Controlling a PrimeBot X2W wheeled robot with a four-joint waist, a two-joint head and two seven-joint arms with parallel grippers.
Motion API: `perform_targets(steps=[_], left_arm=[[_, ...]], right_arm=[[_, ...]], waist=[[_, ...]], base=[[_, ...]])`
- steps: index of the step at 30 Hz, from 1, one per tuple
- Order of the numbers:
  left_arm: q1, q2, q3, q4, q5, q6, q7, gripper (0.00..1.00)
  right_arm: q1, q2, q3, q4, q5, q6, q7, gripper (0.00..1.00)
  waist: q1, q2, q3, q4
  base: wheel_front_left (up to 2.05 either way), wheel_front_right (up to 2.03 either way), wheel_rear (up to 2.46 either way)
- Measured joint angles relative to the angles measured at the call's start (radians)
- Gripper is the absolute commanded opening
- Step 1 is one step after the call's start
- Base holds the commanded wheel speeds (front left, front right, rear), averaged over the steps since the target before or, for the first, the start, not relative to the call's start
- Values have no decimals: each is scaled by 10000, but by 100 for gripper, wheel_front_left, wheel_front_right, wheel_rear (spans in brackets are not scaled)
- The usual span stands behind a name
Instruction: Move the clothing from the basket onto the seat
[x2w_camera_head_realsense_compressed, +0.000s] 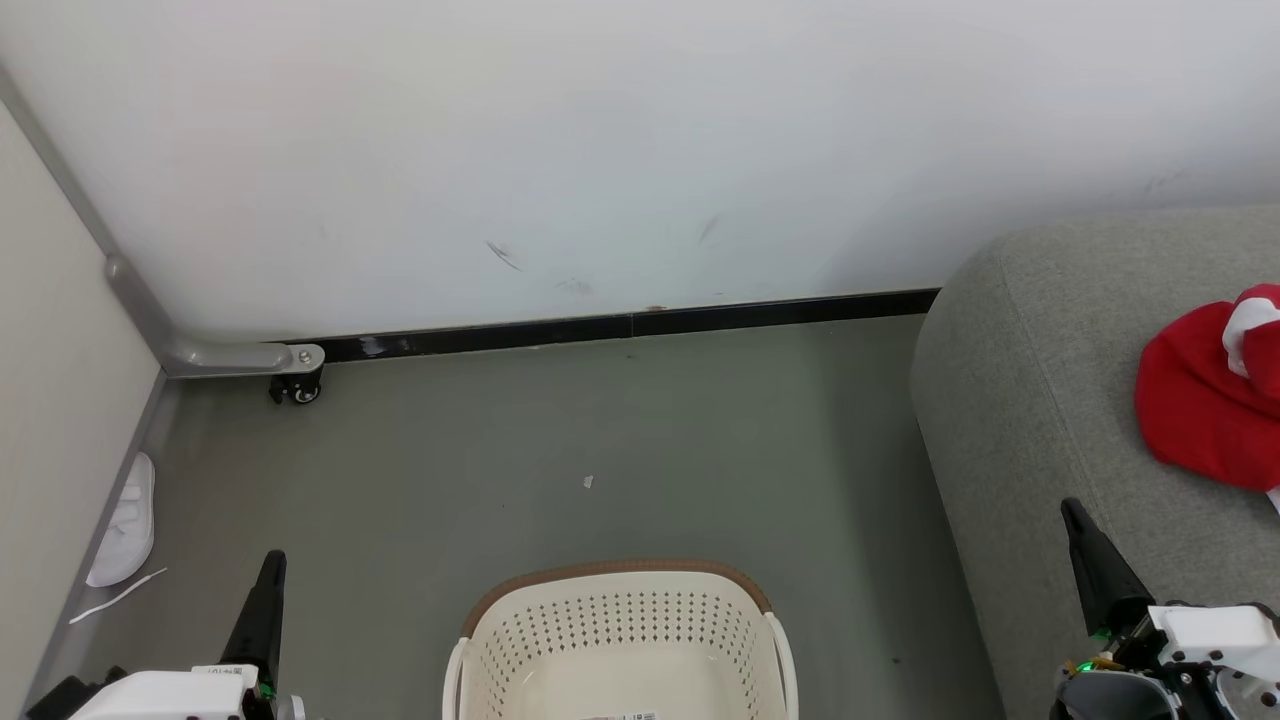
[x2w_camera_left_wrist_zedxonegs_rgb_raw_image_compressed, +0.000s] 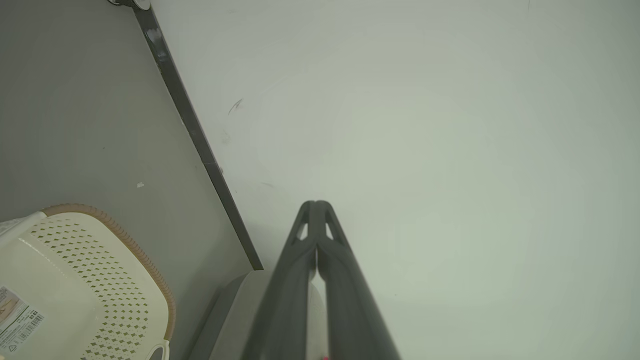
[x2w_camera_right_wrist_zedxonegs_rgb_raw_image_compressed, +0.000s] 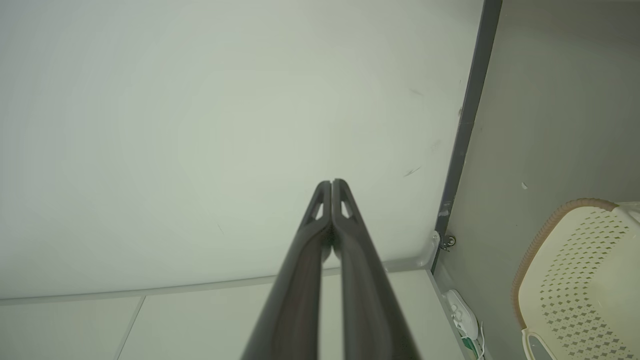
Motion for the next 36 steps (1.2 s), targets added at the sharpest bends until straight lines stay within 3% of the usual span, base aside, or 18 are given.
perform_targets(steps=[36], left_arm=[[0, 0, -2, 0, -12, 0, 0, 0]], right_arm=[[-1, 71, -42, 23, -2, 0, 73, 0]], waist=[[-1, 0, 1, -1]], base=[[0, 0, 0]])
